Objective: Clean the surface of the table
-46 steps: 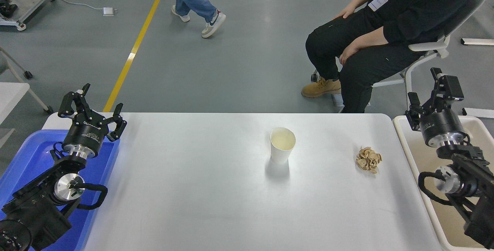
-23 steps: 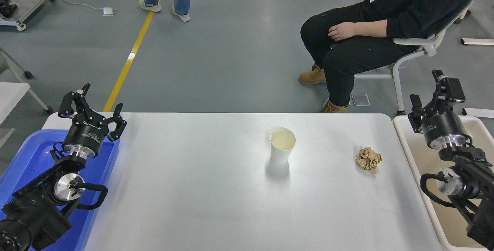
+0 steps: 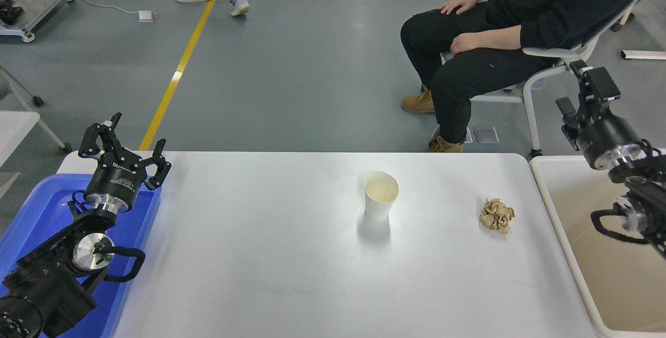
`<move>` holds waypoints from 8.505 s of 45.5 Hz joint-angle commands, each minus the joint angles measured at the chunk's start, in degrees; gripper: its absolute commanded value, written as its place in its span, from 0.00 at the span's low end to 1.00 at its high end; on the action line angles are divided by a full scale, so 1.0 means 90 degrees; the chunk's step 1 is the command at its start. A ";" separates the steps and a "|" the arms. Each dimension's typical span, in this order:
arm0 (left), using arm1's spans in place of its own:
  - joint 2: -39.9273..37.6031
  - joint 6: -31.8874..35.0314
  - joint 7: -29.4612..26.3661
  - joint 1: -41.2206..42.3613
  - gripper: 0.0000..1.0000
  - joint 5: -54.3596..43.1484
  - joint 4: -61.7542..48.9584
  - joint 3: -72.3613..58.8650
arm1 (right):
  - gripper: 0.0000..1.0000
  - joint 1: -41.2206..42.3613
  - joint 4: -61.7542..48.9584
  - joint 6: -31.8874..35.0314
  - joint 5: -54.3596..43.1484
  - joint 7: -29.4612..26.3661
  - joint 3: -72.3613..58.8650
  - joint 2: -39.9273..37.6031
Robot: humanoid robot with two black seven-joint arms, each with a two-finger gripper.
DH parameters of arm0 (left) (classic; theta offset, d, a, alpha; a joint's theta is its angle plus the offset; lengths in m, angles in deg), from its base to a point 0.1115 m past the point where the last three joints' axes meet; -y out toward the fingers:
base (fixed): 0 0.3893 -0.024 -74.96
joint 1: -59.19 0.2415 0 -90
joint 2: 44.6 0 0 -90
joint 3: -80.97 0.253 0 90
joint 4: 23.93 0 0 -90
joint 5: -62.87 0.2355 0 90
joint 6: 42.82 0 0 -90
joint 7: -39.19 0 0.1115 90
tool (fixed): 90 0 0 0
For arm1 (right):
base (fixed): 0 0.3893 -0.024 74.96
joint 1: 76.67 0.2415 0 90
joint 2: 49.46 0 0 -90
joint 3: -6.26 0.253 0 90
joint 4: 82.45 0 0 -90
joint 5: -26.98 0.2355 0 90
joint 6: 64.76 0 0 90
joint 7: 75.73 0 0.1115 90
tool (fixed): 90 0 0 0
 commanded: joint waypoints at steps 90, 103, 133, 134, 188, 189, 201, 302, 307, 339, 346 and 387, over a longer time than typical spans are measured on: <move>0.0004 0.0000 0.0000 0.0000 1.00 0.0000 -0.0001 0.0000 | 0.98 0.1362 -0.2644 -0.0003 -0.2954 -0.0181 -0.6747 0.3972; -0.0006 0.0000 0.0000 0.0000 1.00 0.0000 -0.0001 0.0000 | 0.93 0.1372 -0.2644 -0.0012 -0.2954 -0.0191 -0.6747 0.3972; -0.0006 0.0000 0.0000 0.0000 1.00 0.0000 -0.0001 0.0000 | 0.86 0.1372 -0.2634 -0.0012 -0.2983 -0.0191 -0.6776 0.4070; -0.0006 0.0000 0.0000 0.0000 1.00 0.0000 -0.0001 0.0000 | 0.86 0.1362 -0.2644 -0.0012 -0.3003 -0.0191 -0.6776 0.4070; -0.0006 0.0000 0.0000 0.0000 1.00 0.0000 -0.0001 0.0000 | 0.00 0.1391 -0.2624 0.0241 -0.3345 0.0161 -0.6943 0.4070; -0.0006 0.0000 0.0000 0.0000 1.00 0.0000 -0.0001 0.0000 | 0.00 0.1401 -0.2624 0.0241 -0.3325 0.0161 -0.6942 0.4070; 0.0004 0.0000 0.0000 0.0000 1.00 0.0000 -0.0001 0.0000 | 0.00 0.1772 -0.2517 0.0241 -0.2974 0.0317 -0.6933 0.3973; -0.0006 0.0000 0.0000 0.0000 1.00 0.0000 -0.0001 0.0000 | 0.00 -0.0962 -0.4578 0.1843 0.0112 -0.2222 -0.3984 -0.0022; -0.0006 0.0000 0.0000 0.0000 1.00 0.0000 -0.0001 0.0000 | 0.00 -0.1118 -0.4578 0.1794 0.0122 -0.2456 -0.3915 0.0251; -0.0006 0.0000 0.0000 0.0000 1.00 0.0000 -0.0001 0.0000 | 0.00 -0.1919 -0.4578 0.1423 0.0122 -0.2583 -0.3495 0.1355; -0.0006 0.0000 0.0000 0.0000 1.00 0.0000 0.0009 0.0000 | 0.00 -0.1919 -0.4578 0.1413 0.0122 -0.2593 -0.3485 0.1345; 0.0004 0.0000 0.0000 0.0000 1.00 0.0000 -0.0001 0.0000 | 0.98 0.0746 -0.4392 0.0495 0.0122 -0.2564 -0.0956 0.0525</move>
